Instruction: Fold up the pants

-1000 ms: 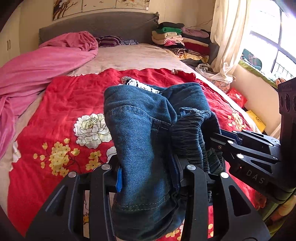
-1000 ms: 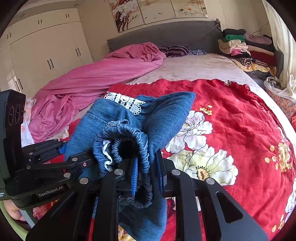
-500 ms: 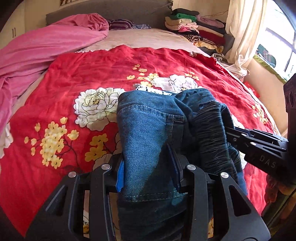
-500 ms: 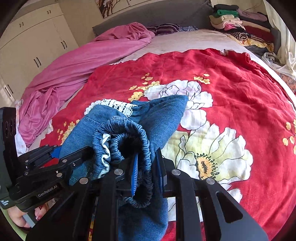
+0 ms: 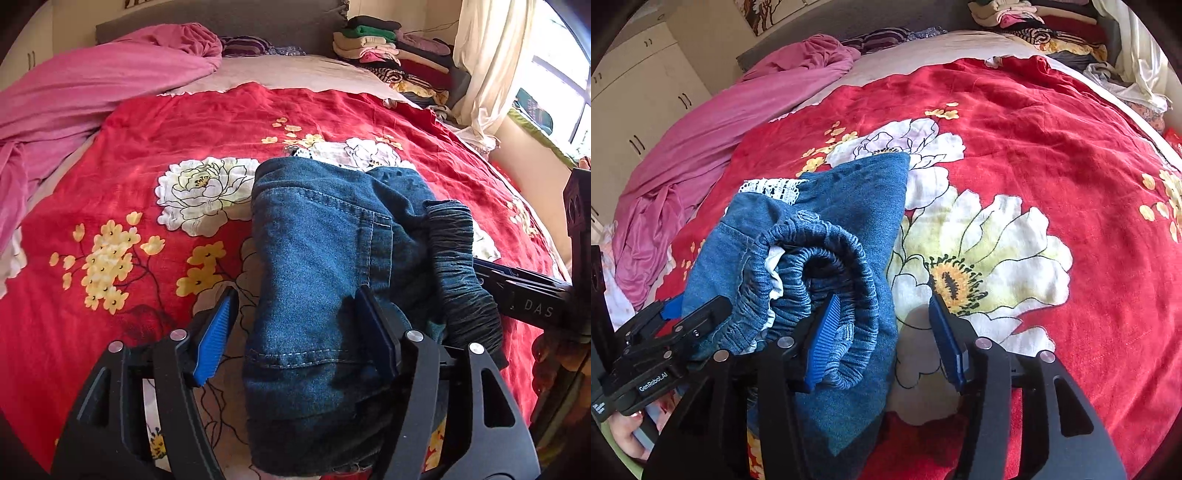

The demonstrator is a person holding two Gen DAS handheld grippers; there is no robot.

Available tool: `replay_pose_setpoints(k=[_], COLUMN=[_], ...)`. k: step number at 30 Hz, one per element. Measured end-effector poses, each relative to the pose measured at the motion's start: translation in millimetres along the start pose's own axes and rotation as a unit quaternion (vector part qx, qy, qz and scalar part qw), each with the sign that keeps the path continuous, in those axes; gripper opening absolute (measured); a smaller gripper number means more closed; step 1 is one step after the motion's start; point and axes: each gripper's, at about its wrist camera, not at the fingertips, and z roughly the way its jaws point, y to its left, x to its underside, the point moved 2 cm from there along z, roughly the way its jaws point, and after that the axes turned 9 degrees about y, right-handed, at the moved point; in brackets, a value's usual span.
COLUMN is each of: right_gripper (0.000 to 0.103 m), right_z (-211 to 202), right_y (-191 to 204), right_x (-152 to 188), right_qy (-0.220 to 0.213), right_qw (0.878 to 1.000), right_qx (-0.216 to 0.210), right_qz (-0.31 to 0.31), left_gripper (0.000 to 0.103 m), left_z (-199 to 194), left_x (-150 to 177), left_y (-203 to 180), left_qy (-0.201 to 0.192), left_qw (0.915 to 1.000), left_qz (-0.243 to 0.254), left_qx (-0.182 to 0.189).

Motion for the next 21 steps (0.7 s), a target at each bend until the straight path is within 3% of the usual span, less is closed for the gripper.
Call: replay_pose_setpoints(k=[12,21], right_gripper=[0.053,0.053], right_z=[-18.0,-52.4], right_y=[5.2,12.9], right_x=[16.9,33.6], right_qy=[-0.016,-0.046], right_qw=[1.000,0.999], right_qx=[0.025,0.020], right_qz=[0.006,0.000], left_gripper=[0.073,0.081], left_z=[-25.6,-50.9], left_x=[14.3,24.7], left_y=[-2.9,-9.9], left_qy=[-0.016,-0.040], left_qw=[0.9999,0.9991], left_qz=[0.002,0.010], left_qx=[-0.004,-0.007])
